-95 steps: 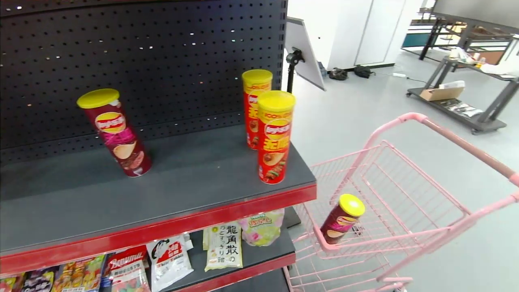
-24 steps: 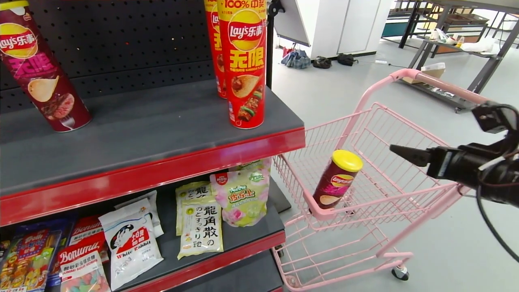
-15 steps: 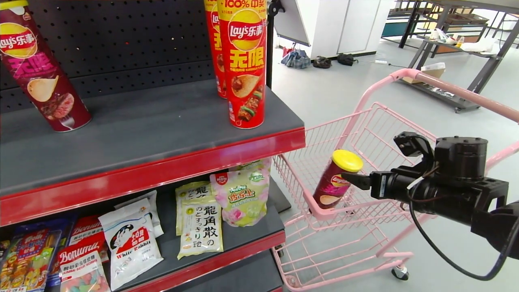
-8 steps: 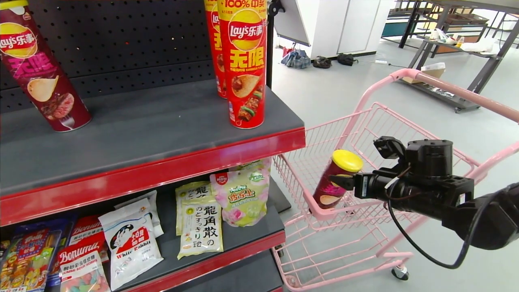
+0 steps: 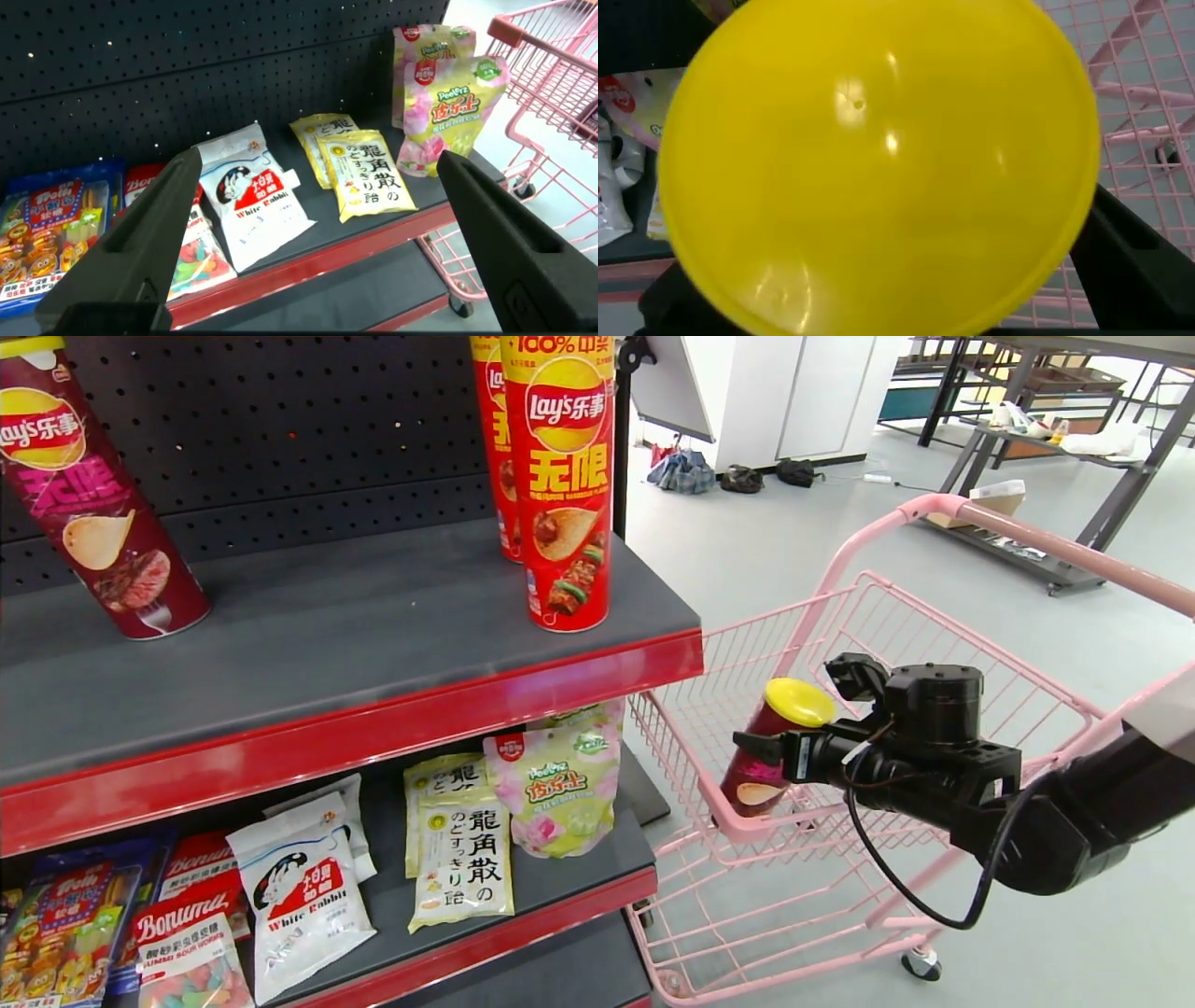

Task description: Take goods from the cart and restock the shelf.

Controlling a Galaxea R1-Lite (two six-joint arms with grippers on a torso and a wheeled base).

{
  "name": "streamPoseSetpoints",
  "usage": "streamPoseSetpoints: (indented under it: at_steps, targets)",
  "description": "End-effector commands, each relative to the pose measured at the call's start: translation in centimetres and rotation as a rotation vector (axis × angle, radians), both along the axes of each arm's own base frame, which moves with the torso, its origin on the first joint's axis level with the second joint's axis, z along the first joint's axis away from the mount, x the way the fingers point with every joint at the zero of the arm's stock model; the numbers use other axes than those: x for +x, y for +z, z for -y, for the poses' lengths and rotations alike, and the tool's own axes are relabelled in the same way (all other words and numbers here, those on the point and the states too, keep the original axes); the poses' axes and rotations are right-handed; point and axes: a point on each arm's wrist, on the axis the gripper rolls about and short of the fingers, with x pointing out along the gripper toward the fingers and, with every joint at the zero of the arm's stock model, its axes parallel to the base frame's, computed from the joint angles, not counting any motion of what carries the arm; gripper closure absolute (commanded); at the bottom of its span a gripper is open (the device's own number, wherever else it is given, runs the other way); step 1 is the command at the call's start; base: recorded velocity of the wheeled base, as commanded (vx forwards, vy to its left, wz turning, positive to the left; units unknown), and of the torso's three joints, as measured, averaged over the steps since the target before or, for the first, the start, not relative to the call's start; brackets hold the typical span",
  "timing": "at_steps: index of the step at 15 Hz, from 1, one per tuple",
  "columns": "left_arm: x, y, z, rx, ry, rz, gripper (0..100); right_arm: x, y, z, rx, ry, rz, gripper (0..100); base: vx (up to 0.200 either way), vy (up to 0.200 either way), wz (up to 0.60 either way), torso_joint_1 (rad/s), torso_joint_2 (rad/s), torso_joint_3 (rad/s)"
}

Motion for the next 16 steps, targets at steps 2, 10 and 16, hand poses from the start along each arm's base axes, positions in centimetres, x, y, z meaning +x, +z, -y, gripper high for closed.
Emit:
streamPoseSetpoints:
  at_steps: [2, 10, 16]
  targets:
    - [0.0, 0.0, 0.0, 0.000, 0.000, -0.001, 0, 0.7, -0.7, -0.3, 0.000, 0.002, -0.010, 0, 0.000, 0.000, 0.00, 0.000, 0.00, 0.000]
    - [0.0, 0.0, 0.0, 0.000, 0.000, -0.001, 0, 1.5, -0.4, -0.9, 0.018, -0.025, 0.010, 100, 0.000, 0.000, 0.00, 0.000, 0.00, 0.000]
    - [0.0, 0.0, 0.0, 0.000, 0.000, -0.001, 0, -0.4, 9.8, 1.8, -0.014, -0.051, 0.337, 100, 0.000, 0.000, 0.00, 0.000, 0.00, 0.000]
